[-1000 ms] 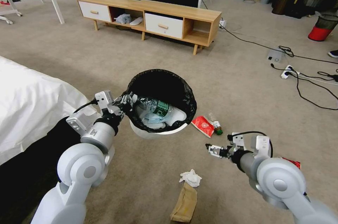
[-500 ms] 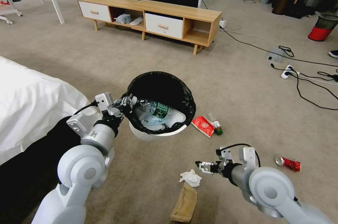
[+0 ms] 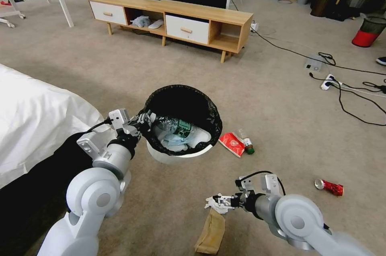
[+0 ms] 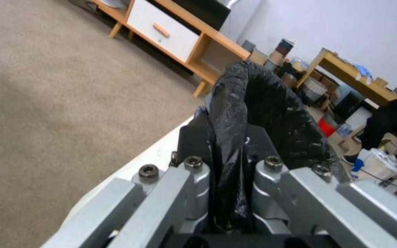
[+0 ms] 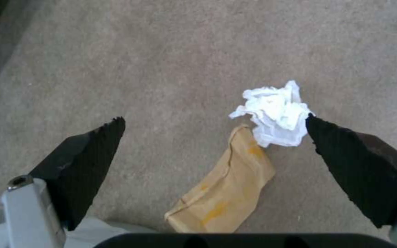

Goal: Pick up the trash bin and place the garbage on the floor into it.

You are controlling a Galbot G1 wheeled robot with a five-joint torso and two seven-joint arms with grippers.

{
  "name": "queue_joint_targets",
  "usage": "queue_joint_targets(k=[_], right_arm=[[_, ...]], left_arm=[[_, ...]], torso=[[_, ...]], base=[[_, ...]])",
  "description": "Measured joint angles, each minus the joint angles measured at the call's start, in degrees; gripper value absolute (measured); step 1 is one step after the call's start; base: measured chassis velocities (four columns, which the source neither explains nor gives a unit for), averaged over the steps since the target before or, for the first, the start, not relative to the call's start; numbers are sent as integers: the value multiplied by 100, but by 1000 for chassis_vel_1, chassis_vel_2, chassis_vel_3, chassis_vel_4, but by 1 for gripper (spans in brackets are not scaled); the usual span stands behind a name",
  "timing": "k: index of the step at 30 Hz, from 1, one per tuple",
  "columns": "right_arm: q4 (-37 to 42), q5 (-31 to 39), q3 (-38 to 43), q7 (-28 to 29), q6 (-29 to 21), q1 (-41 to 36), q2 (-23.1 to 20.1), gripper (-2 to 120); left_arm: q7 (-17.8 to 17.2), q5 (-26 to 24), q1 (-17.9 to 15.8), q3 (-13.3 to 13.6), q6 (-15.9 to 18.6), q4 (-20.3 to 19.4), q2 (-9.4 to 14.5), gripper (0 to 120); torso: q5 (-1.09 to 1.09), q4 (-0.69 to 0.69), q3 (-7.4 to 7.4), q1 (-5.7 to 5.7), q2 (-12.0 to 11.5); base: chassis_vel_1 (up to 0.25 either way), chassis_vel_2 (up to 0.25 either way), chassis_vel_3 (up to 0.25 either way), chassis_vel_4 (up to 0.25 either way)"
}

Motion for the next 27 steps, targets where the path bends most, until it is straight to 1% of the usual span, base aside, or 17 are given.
queue_joint_targets(k=[1, 7, 20, 27], right_arm=[[-30, 16, -23, -108, 1, 43, -40, 100], [-124, 22, -120, -318, 3, 131, -74, 100], [-572, 27, -651, -332, 7, 475, 120, 100], [-807, 45, -637, -386, 8, 455, 183, 100]], left_arm=[[4, 19, 2, 20, 0, 18, -15, 7], [21, 58, 17, 42, -7, 40, -36, 7], [44, 103, 96, 47, -39, 26, -27, 7], [69, 141, 147, 35, -73, 13, -23, 7]], torso=[[0, 0, 0, 0, 0], [0, 0, 0, 0, 0], [0, 0, 0, 0, 0], [0, 0, 0, 0, 0]], base=[[0, 0, 0, 0], [0, 0, 0, 0], [0, 0, 0, 0], [0, 0, 0, 0]])
